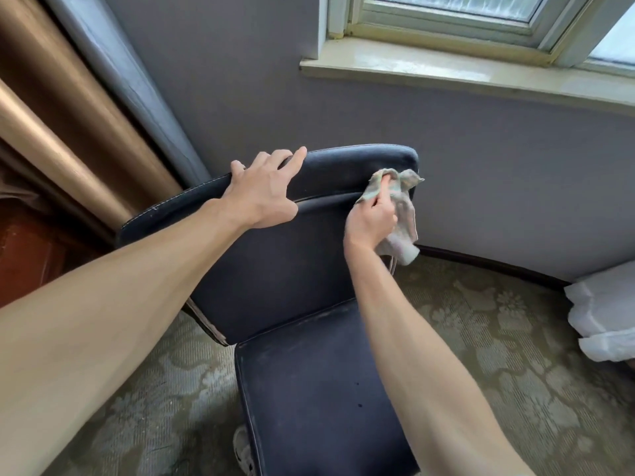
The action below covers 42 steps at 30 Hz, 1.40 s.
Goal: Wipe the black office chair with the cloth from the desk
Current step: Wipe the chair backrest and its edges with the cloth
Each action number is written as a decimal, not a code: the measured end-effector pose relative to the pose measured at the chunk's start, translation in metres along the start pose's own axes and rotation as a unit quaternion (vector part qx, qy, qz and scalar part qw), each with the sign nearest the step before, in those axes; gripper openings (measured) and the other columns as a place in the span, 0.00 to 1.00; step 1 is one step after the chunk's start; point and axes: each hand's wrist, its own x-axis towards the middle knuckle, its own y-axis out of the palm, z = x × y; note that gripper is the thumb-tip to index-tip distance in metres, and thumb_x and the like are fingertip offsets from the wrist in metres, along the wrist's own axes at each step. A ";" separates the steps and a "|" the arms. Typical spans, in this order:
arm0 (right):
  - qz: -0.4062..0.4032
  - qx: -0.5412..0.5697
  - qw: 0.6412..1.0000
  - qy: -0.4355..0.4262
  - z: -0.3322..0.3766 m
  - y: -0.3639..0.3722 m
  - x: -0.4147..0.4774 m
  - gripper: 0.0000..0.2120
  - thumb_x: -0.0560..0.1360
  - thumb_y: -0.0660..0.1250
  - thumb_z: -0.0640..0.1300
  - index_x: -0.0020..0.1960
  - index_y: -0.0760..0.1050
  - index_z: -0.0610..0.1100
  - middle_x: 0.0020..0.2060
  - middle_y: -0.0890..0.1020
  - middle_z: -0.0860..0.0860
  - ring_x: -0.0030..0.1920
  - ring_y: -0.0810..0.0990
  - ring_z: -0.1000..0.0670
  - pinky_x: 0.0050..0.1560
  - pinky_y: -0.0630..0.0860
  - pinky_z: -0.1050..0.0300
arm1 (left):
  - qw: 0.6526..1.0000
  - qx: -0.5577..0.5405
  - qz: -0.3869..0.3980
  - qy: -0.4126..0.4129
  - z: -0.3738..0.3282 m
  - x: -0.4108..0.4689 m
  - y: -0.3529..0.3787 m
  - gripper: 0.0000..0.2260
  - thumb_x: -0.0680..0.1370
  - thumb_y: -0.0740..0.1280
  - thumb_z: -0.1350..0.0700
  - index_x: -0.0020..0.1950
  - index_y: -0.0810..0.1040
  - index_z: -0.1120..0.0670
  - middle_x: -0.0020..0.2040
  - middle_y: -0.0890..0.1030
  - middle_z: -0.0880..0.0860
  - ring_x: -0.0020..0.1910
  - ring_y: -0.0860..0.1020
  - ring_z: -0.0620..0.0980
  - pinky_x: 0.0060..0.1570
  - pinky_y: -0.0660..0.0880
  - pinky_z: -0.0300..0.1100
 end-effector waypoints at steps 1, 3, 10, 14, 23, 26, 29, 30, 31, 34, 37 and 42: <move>0.019 -0.013 1.000 -0.010 -0.001 0.004 -0.010 0.20 0.81 0.57 0.42 0.72 0.70 0.51 0.63 0.78 0.41 0.61 0.76 0.38 0.61 0.64 0.54 | 1.000 0.000 -0.003 0.000 0.001 0.000 0.000 0.43 0.63 0.53 0.52 0.79 0.48 0.46 0.74 0.60 0.46 0.68 0.60 0.52 0.61 0.59 0.58; 0.060 -0.028 0.996 -0.051 -0.005 0.014 -0.029 0.18 0.82 0.57 0.44 0.71 0.71 0.51 0.62 0.78 0.39 0.60 0.76 0.38 0.61 0.66 0.51 | 1.000 -0.004 -0.003 -0.003 0.005 0.000 -0.002 0.43 0.62 0.53 0.52 0.79 0.49 0.46 0.73 0.60 0.46 0.68 0.61 0.52 0.60 0.59 0.58; 0.076 -0.095 0.981 -0.149 -0.027 -0.003 -0.021 0.21 0.80 0.54 0.46 0.72 0.70 0.49 0.63 0.78 0.41 0.62 0.75 0.39 0.61 0.69 0.49 | 1.000 -0.013 0.004 0.005 0.005 -0.003 -0.002 0.42 0.63 0.54 0.54 0.79 0.49 0.45 0.73 0.61 0.46 0.68 0.61 0.51 0.60 0.60 0.56; 0.023 -0.101 0.994 -0.025 -0.028 -0.019 0.027 0.23 0.81 0.55 0.44 0.75 0.63 0.53 0.68 0.73 0.43 0.65 0.72 0.39 0.64 0.66 0.51 | 1.000 -0.009 -0.002 -0.001 0.005 -0.003 -0.001 0.43 0.62 0.52 0.53 0.79 0.49 0.45 0.73 0.61 0.45 0.67 0.61 0.51 0.60 0.60 0.57; 0.050 -0.030 0.996 -0.064 -0.011 0.010 -0.029 0.18 0.82 0.58 0.46 0.70 0.72 0.49 0.62 0.79 0.43 0.62 0.76 0.42 0.61 0.67 0.54 | 0.999 -0.032 0.039 0.013 0.010 -0.005 -0.011 0.42 0.66 0.57 0.58 0.79 0.47 0.45 0.77 0.55 0.43 0.71 0.58 0.50 0.62 0.59 0.55; 0.035 -0.014 0.997 -0.071 -0.013 0.010 -0.034 0.16 0.82 0.59 0.47 0.68 0.74 0.50 0.60 0.81 0.45 0.59 0.78 0.44 0.60 0.68 0.57 | 0.996 -0.061 0.063 0.026 0.036 -0.017 -0.022 0.43 0.68 0.60 0.62 0.80 0.47 0.45 0.79 0.53 0.42 0.75 0.55 0.48 0.68 0.58 0.56; 0.039 -0.035 0.995 -0.086 -0.015 0.007 -0.038 0.16 0.82 0.59 0.47 0.67 0.75 0.51 0.58 0.81 0.43 0.58 0.78 0.43 0.60 0.69 0.55 | 0.997 -0.054 0.053 -0.006 0.067 -0.039 -0.020 0.42 0.69 0.62 0.62 0.80 0.47 0.46 0.78 0.57 0.46 0.74 0.59 0.51 0.70 0.61 0.53; 0.048 -0.044 0.993 -0.095 -0.013 0.009 -0.044 0.16 0.82 0.59 0.47 0.67 0.75 0.50 0.58 0.81 0.42 0.58 0.78 0.41 0.60 0.70 0.52 | 0.996 -0.062 0.060 -0.015 0.072 -0.044 -0.018 0.43 0.69 0.62 0.62 0.80 0.47 0.46 0.78 0.58 0.47 0.73 0.61 0.53 0.69 0.62 0.52; 0.058 -0.054 0.991 -0.108 -0.010 0.013 -0.052 0.16 0.81 0.59 0.46 0.67 0.76 0.49 0.57 0.81 0.40 0.58 0.78 0.39 0.59 0.71 0.50 | 0.995 -0.072 0.064 -0.018 0.073 -0.048 -0.016 0.43 0.69 0.61 0.62 0.80 0.47 0.46 0.78 0.58 0.48 0.73 0.62 0.54 0.69 0.63 0.51; 0.093 -0.078 0.974 -0.191 0.002 0.028 -0.094 0.15 0.79 0.62 0.39 0.64 0.78 0.42 0.51 0.80 0.34 0.54 0.78 0.33 0.53 0.75 0.45 | 0.994 -0.086 0.068 -0.021 0.069 -0.045 -0.016 0.42 0.69 0.60 0.61 0.80 0.47 0.47 0.77 0.58 0.48 0.72 0.63 0.56 0.69 0.63 0.49; 0.141 -0.084 0.950 -0.267 0.010 0.042 -0.147 0.14 0.75 0.65 0.34 0.60 0.80 0.38 0.49 0.81 0.33 0.54 0.79 0.32 0.52 0.77 0.43 | 0.993 -0.089 0.068 -0.023 0.070 -0.045 -0.016 0.41 0.70 0.61 0.60 0.80 0.47 0.46 0.77 0.60 0.49 0.71 0.65 0.59 0.67 0.63 0.48; 0.159 -0.130 0.896 -0.394 0.001 0.031 -0.149 0.15 0.75 0.63 0.39 0.59 0.81 0.39 0.55 0.83 0.39 0.56 0.81 0.37 0.62 0.75 0.42 | 0.994 -0.093 0.062 -0.021 0.072 -0.051 -0.017 0.41 0.69 0.60 0.59 0.80 0.48 0.45 0.75 0.62 0.53 0.69 0.66 0.60 0.66 0.65 0.50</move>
